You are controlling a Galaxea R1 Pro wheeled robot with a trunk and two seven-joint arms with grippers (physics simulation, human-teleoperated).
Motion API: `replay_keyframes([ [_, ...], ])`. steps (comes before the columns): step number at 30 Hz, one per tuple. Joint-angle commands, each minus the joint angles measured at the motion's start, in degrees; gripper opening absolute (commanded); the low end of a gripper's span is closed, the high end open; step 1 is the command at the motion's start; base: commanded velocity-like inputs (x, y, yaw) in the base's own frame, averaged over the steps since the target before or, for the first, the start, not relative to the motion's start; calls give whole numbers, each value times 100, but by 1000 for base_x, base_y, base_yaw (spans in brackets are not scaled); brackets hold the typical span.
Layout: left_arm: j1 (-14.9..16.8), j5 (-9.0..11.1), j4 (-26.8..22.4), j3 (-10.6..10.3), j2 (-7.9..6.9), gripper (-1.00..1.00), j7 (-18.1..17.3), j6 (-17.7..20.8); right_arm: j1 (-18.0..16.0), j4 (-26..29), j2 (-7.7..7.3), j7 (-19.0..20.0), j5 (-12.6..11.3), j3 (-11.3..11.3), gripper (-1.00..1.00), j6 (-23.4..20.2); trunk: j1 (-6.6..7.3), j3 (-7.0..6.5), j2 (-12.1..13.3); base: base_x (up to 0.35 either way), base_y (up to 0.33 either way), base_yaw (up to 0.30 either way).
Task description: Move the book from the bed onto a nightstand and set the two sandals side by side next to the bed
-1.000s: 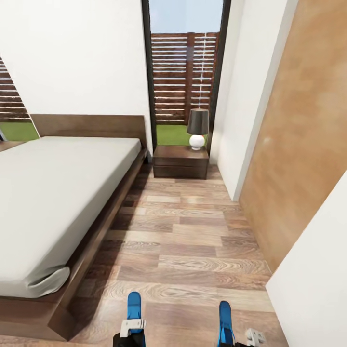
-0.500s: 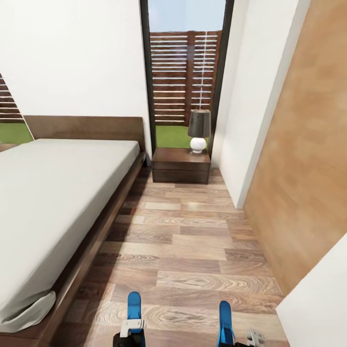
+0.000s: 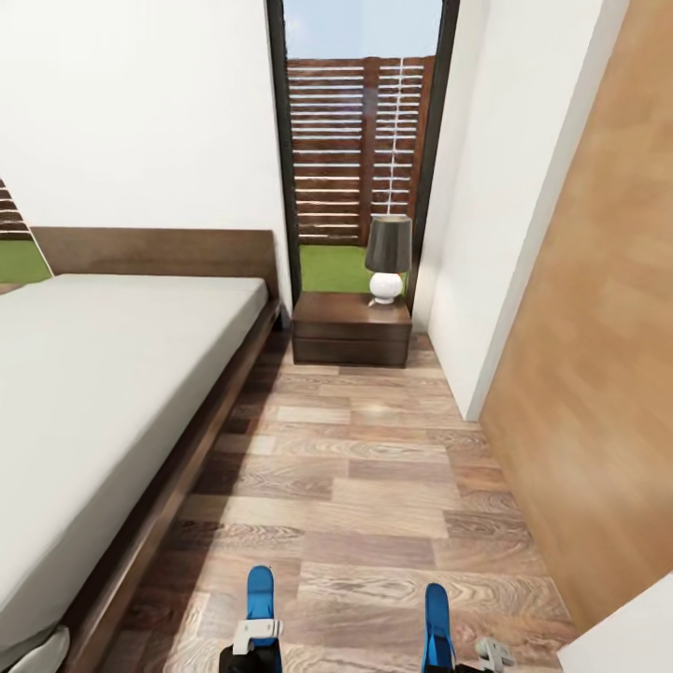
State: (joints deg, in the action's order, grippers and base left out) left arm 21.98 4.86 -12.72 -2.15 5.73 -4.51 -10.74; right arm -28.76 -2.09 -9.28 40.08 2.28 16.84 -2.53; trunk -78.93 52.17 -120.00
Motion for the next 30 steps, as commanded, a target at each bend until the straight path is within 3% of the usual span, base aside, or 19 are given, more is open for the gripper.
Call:
replay_keyframes([
  [1,4,50,6,-23,-2,-100,-15,-18,-6,-10,-3,22,18,56,-100,-29,-2,5,-2,327,-70,0],
  [30,7,52,6,-23,-2,-100,-15,-16,-6,-10,-3,22,25,56,-100,-29,-2,5,-2,317,-93,0],
])
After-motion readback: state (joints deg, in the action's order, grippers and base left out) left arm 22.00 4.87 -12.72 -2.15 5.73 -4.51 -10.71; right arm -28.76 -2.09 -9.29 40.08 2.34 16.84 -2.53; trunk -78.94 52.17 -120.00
